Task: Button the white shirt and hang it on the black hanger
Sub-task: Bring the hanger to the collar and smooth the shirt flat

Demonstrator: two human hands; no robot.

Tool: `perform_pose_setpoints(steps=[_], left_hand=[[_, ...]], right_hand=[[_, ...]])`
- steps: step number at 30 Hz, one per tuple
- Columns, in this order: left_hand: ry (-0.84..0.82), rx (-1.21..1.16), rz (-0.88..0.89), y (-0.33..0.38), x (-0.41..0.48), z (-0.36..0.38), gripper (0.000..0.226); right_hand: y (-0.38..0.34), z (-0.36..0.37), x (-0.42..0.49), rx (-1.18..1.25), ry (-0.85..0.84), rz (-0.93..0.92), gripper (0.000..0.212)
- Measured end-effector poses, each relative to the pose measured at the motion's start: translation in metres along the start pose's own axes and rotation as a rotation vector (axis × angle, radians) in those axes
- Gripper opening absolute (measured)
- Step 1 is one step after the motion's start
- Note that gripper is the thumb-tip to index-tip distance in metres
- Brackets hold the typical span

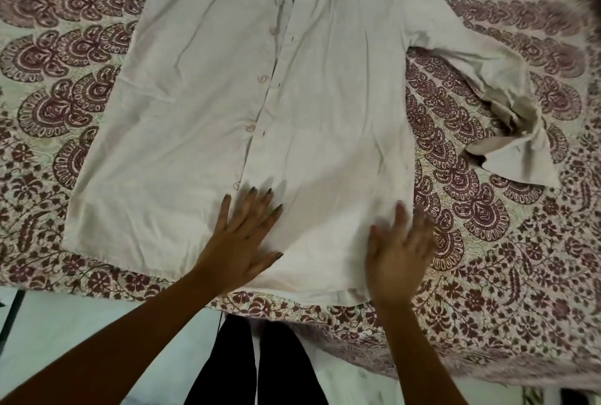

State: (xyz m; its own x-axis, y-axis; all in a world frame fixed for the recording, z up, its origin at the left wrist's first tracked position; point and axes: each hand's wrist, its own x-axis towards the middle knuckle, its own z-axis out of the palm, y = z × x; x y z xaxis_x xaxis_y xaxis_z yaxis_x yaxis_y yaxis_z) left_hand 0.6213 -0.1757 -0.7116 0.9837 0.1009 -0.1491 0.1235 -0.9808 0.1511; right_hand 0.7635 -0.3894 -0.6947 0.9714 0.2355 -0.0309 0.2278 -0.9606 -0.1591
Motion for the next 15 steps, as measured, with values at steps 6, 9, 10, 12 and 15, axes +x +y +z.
perform_pose_setpoints(steps=[6,9,10,12,15], left_hand=[[-0.068,0.006,0.061,0.009,0.031,0.010,0.083],[-0.049,-0.002,0.052,0.007,0.026,0.013,0.080],[-0.033,-0.006,0.055,0.006,0.026,0.013,0.079],[0.001,-0.004,0.055,0.004,0.028,0.011,0.076],[0.069,0.016,0.011,-0.002,0.043,0.003,0.074]], right_hand=[[0.020,0.023,-0.025,-0.142,-0.319,-0.065,0.080],[0.028,0.021,-0.027,-0.183,-0.351,0.001,0.086],[0.025,0.019,-0.026,-0.183,-0.353,0.015,0.088],[0.015,0.017,-0.025,-0.157,-0.317,0.014,0.091],[-0.009,0.015,-0.016,-0.117,-0.222,-0.106,0.088]])
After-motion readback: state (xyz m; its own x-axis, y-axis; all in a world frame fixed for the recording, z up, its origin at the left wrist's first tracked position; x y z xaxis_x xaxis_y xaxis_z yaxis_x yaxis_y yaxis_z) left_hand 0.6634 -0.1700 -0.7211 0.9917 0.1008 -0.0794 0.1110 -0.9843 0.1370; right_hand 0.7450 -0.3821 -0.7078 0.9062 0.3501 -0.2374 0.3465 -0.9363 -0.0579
